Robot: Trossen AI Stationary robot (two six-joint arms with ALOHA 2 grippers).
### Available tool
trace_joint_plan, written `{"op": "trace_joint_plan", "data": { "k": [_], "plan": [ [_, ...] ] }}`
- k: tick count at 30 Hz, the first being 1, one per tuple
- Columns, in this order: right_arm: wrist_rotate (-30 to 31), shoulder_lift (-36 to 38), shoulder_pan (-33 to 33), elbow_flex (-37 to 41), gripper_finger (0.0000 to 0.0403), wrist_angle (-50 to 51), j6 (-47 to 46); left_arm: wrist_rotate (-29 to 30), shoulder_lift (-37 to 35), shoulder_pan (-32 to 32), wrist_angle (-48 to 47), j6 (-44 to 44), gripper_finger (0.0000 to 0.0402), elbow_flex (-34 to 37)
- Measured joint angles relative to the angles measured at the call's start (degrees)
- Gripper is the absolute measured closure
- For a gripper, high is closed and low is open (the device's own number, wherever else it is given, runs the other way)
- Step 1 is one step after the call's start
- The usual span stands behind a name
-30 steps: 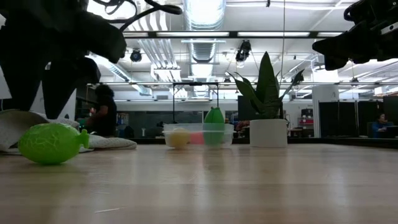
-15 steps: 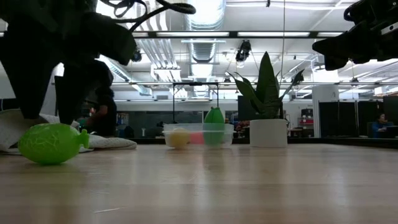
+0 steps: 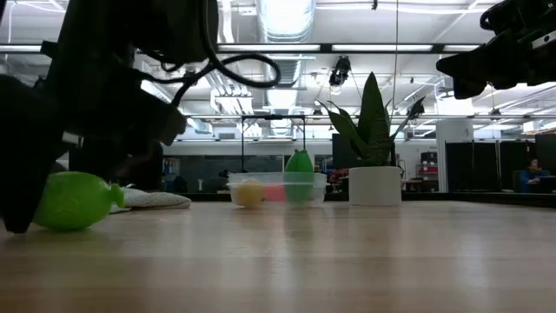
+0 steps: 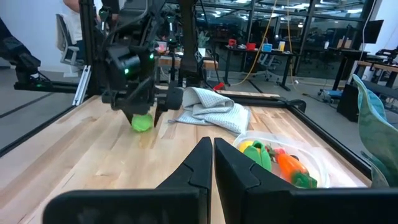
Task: Pick and placing Produce into tupperware
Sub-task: Put the green melon into the transparent container
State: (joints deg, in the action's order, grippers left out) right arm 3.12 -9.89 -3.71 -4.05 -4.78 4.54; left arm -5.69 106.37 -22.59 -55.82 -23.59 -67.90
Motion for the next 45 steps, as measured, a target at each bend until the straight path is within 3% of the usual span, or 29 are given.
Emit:
{"op": "trace_joint_plan", "data": {
  "k": [31,42,45],
  "plan": [
    [0.0,0.0,0.0,0.0,0.0394,0.1,0.0,5.2,1.0,0.7,2.6,2.9,0.0128,0.0],
    [0.0,0.0,0.0,0.0,0.0394,0.1,0.0,6.8,0.9,0.8,3.2,5.7,0.0210,-0.1],
    [0.0,0.0,0.0,0.0,0.0394,0.1,0.0,7.1,0.9,0.9,3.0,6.0,0.0211,-0.2]
  ]
}}
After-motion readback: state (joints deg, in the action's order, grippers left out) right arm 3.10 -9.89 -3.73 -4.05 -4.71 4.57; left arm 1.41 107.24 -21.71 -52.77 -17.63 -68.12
